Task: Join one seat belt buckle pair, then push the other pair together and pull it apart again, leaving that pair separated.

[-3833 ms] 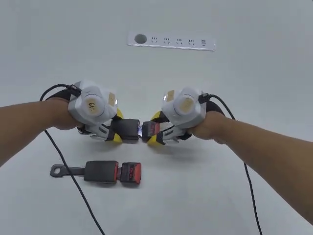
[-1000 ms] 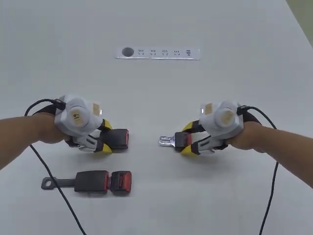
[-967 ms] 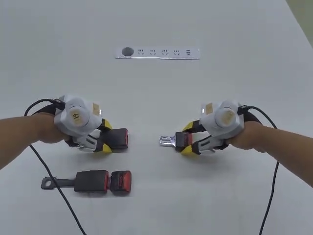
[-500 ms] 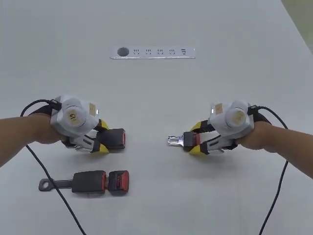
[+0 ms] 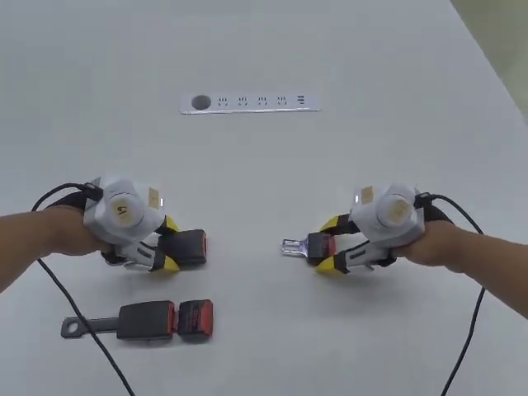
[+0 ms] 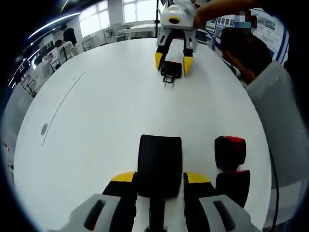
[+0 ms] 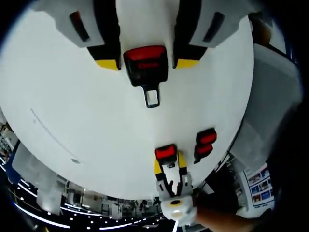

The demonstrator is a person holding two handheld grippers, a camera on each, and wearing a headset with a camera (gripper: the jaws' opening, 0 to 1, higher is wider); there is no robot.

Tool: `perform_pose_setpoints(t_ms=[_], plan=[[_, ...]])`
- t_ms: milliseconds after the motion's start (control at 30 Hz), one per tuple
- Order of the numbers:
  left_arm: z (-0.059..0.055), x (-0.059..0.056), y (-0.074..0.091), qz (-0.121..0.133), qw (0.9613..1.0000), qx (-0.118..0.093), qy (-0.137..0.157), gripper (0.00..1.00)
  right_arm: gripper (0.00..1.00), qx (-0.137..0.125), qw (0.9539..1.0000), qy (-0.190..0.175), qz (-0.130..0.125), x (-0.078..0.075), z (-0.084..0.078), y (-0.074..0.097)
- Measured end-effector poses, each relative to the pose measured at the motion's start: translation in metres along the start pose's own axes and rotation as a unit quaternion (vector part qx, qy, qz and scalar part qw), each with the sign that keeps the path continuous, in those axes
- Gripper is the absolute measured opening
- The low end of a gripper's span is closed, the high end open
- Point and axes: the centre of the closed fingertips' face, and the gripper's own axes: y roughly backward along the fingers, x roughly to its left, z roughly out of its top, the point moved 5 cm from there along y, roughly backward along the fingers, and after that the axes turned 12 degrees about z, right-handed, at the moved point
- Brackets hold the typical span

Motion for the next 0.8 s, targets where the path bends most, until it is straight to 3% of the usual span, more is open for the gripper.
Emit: perform_pose_setpoints(t_ms=[100, 167, 200, 267, 367, 533, 567, 633, 700, 767, 800], plan=[[0.002, 0.007, 0.010, 0.028, 0.9973, -0.021, 0.064, 0.49, 0.61, -0.040, 0.9984, -0.019, -0.037, -0.006, 0.007, 0.009], [0.003, 0.013, 0.020, 0.053, 0.9925, -0.047, 0.100, 0.59, 0.68, -0.052, 0.9958, -0.029, -0.070, -0.008, 0.009, 0.014], [0.004, 0.017, 0.026, 0.068, 0.9879, -0.063, 0.124, 0.63, 0.72, -0.061, 0.9938, -0.035, -0.086, -0.009, 0.011, 0.017], [0.002, 0.019, 0.034, 0.088, 0.9843, -0.067, 0.138, 0.72, 0.77, -0.083, 0.9894, -0.041, -0.112, -0.009, 0.015, 0.020], [-0.002, 0.021, 0.047, 0.133, 0.9745, -0.081, 0.162, 0.84, 0.82, -0.107, 0.9818, -0.065, -0.143, -0.006, 0.019, 0.024], [-0.007, 0.021, 0.073, 0.197, 0.9405, -0.128, 0.246, 0.91, 0.89, -0.122, 0.9736, -0.070, -0.180, 0.009, 0.030, 0.023], [-0.009, 0.019, 0.079, 0.211, 0.9319, -0.139, 0.260, 0.93, 0.90, -0.130, 0.9706, -0.077, -0.188, 0.014, 0.033, 0.022], [-0.011, 0.013, 0.088, 0.223, 0.9181, -0.159, 0.286, 0.97, 0.90, -0.142, 0.9652, -0.086, -0.202, 0.021, 0.036, 0.021], [-0.016, 0.005, 0.096, 0.229, 0.9100, -0.163, 0.305, 0.99, 0.92, -0.154, 0.9598, -0.096, -0.214, 0.030, 0.039, 0.020], [-0.019, -0.002, 0.102, 0.229, 0.9065, -0.169, 0.311, 0.99, 0.96, -0.163, 0.9561, -0.098, -0.223, 0.037, 0.042, 0.020], [-0.020, -0.005, 0.106, 0.234, 0.9029, -0.174, 0.315, 1.00, 0.97, -0.169, 0.9537, -0.101, -0.227, 0.042, 0.044, 0.020]])
